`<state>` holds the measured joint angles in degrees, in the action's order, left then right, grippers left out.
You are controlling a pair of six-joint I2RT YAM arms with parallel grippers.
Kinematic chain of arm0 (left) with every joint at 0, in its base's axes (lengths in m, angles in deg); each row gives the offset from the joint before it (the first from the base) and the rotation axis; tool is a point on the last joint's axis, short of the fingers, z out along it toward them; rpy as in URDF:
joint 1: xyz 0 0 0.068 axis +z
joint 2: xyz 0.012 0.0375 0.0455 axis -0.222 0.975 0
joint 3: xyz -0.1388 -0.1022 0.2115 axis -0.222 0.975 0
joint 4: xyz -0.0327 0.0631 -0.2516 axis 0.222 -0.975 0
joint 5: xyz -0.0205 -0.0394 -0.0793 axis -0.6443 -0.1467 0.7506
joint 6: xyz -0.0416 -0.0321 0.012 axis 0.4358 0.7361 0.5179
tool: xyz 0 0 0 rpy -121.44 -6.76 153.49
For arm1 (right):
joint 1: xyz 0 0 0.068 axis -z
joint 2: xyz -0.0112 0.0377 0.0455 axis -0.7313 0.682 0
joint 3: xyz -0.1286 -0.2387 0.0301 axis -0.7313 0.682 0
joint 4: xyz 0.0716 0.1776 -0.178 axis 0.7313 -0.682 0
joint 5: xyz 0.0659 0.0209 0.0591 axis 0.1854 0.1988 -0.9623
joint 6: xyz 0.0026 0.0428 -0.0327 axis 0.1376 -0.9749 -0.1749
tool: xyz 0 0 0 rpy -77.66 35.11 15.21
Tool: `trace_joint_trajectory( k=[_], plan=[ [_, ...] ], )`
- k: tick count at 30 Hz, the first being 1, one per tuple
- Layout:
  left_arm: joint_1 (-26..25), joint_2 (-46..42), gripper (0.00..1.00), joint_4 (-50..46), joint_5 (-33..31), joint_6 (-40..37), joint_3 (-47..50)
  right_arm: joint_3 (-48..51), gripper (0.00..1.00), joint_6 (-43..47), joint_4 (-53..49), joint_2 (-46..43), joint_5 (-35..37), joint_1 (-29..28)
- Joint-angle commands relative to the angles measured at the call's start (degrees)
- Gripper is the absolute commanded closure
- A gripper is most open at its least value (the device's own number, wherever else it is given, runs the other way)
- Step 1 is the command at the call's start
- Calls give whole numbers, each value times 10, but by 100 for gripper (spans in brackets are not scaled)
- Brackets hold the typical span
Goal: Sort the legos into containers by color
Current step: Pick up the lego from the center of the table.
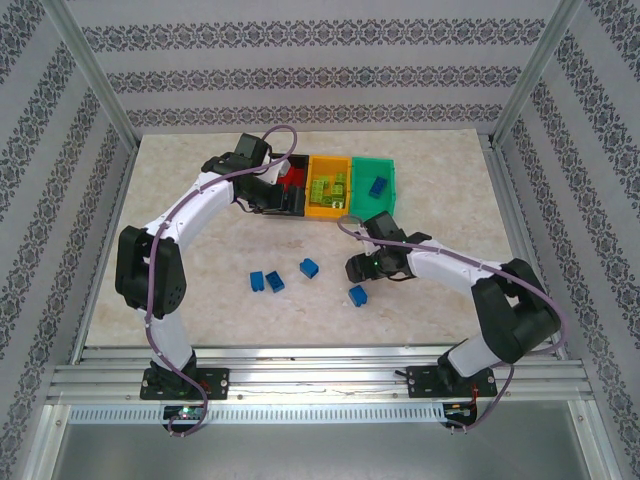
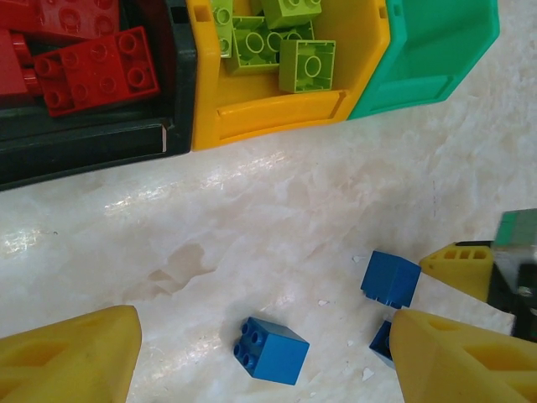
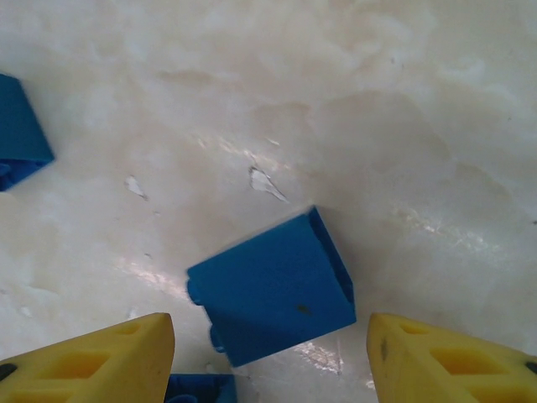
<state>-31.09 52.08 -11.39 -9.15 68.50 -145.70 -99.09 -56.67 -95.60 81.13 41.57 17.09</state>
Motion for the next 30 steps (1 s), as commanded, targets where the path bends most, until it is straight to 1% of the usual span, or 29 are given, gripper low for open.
trace_joint_trajectory(
  k=[1,11,16,22,30],
  plan=[
    [5,2,22,5,12,6,0,-29,37,0,-20,24,19,-10],
    [5,2,21,3,19,4,-3,-64,38,-4,-24,73,20,-20],
    [5,1,21,3,24,6,-3,-69,41,-8,-23,88,15,-22],
    [4,3,21,1,29,6,-6,-58,50,-16,-8,83,21,-27],
    [4,2,21,1,29,7,-5,-63,52,-19,-3,59,16,-21]
  ],
)
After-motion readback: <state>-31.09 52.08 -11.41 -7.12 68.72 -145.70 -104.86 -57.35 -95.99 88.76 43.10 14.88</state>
